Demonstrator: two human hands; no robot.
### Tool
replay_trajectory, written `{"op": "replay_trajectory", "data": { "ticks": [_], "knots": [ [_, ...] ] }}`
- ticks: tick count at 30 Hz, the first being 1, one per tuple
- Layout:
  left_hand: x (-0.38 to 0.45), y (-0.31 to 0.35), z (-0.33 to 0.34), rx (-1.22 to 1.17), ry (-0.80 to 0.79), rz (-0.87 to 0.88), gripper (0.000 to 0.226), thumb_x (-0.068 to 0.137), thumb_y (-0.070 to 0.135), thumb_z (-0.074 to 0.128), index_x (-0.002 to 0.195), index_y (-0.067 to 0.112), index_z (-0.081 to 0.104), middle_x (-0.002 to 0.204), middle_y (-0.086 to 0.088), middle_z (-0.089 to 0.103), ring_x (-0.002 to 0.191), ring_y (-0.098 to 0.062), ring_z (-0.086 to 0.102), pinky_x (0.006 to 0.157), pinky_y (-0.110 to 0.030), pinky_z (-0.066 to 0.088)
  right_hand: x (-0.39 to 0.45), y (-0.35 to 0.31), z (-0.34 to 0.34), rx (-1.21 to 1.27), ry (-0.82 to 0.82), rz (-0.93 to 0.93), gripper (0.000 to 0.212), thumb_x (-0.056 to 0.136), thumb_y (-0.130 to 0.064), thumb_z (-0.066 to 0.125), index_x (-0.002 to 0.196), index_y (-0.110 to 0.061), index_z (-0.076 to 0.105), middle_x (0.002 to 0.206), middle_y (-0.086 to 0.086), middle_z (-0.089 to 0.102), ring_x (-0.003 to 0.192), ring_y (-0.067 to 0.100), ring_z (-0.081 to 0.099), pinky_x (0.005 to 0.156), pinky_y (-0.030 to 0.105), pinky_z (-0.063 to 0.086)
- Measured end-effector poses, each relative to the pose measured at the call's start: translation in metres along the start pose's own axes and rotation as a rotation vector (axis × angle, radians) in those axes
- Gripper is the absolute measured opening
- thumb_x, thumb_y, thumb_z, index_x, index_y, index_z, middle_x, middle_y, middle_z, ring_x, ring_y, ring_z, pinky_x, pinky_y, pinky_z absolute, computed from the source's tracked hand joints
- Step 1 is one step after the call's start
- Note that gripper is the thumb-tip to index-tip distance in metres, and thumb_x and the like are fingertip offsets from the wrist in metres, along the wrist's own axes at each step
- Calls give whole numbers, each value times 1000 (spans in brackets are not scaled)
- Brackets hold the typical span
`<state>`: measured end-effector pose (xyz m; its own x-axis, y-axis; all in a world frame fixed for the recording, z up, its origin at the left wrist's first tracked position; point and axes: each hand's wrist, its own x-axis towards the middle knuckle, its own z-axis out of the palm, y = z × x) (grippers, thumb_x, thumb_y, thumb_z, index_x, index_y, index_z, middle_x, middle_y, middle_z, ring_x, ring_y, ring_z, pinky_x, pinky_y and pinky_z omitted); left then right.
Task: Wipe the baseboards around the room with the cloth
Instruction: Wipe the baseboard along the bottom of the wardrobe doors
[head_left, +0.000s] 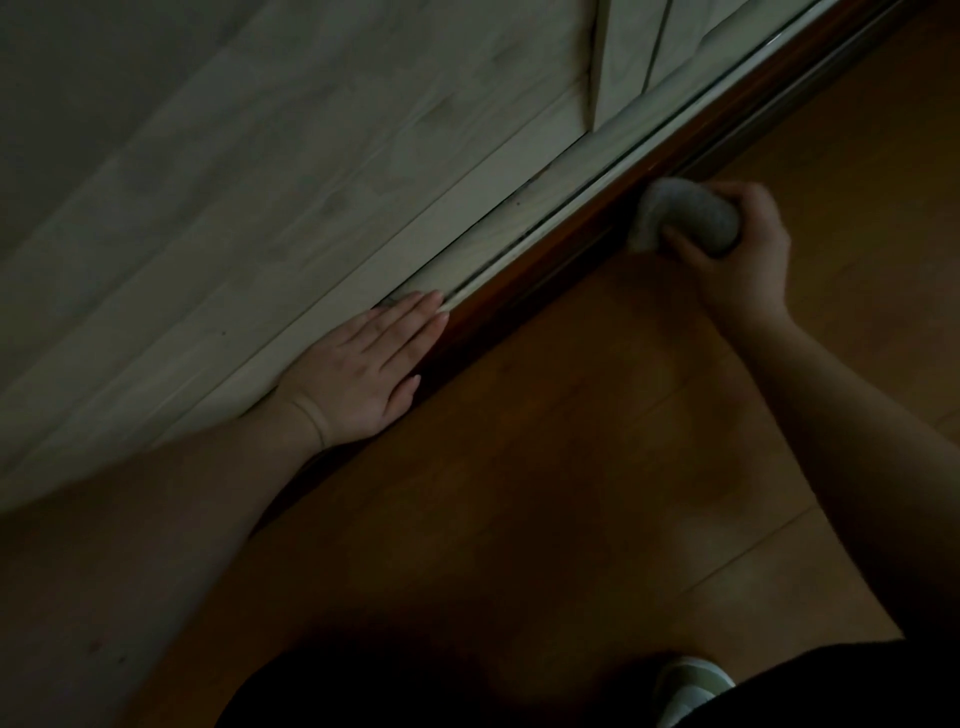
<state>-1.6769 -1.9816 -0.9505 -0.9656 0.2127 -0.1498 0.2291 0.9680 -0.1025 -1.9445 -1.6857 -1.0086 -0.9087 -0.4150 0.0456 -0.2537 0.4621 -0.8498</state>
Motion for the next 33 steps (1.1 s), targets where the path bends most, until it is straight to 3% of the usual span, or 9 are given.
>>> {"op": "replay_trajectory", "data": {
  "ticks": [4,6,12,16,19,23,26,30,33],
  "knots": [
    [1,1,0,-4,0,-3,63,102,34,30,156,3,18,164,-14,12,152,-24,14,121,-42,22,18,14,-12,-1,199,165,50,84,-36,67,125,-14,50,128,6,52,116,12,51,99,36,50],
    [1,1,0,-4,13,4,63,101,33,32,155,3,20,164,-14,14,151,-24,16,120,-42,24,9,10,-8,11,203,164,49,85,-37,68,124,-14,50,127,6,52,114,12,53,96,34,51],
    [2,2,-1,-2,28,9,65,101,34,32,156,5,15,164,-13,12,152,-24,15,121,-41,21,-77,-22,64,56,-197,-36,49,82,-23,78,121,-10,53,116,-1,49,105,10,53,84,16,45],
    [3,3,-2,2,31,11,65,101,33,32,156,4,17,164,-14,14,151,-24,16,121,-41,22,-99,-33,90,46,-251,-73,47,81,-21,79,120,-7,55,109,-4,44,96,-5,41,78,1,39],
    [4,3,-3,7,29,6,65,100,33,32,156,3,18,164,-14,15,151,-25,17,120,-42,24,-102,-26,90,33,-357,-127,49,81,-23,80,122,-10,55,111,-6,43,95,-4,43,77,3,38],
    [3,2,-3,2,24,2,65,100,33,32,156,3,18,164,-14,14,151,-25,17,118,-44,29,-116,-32,99,7,-590,-252,53,81,-25,79,127,-15,53,117,-1,47,102,7,51,85,22,50],
    [3,2,-2,3,27,1,64,100,33,32,156,3,19,164,-14,15,151,-25,18,118,-43,28,-117,-50,112,38,-623,-240,53,83,-25,76,129,-13,53,121,4,50,107,9,53,90,23,49],
    [1,3,0,5,20,-13,64,100,33,31,156,3,19,164,-13,14,151,-24,17,119,-42,27,-98,-45,107,34,-611,-188,53,82,-26,77,128,-14,54,124,0,50,109,2,46,89,10,41],
    [1,3,-1,6,33,-5,63,101,33,32,155,2,22,163,-14,17,150,-25,20,119,-41,25,-59,-22,67,-47,-492,-183,52,79,-23,80,124,-11,57,120,2,51,106,6,48,87,12,38]
  ]
}}
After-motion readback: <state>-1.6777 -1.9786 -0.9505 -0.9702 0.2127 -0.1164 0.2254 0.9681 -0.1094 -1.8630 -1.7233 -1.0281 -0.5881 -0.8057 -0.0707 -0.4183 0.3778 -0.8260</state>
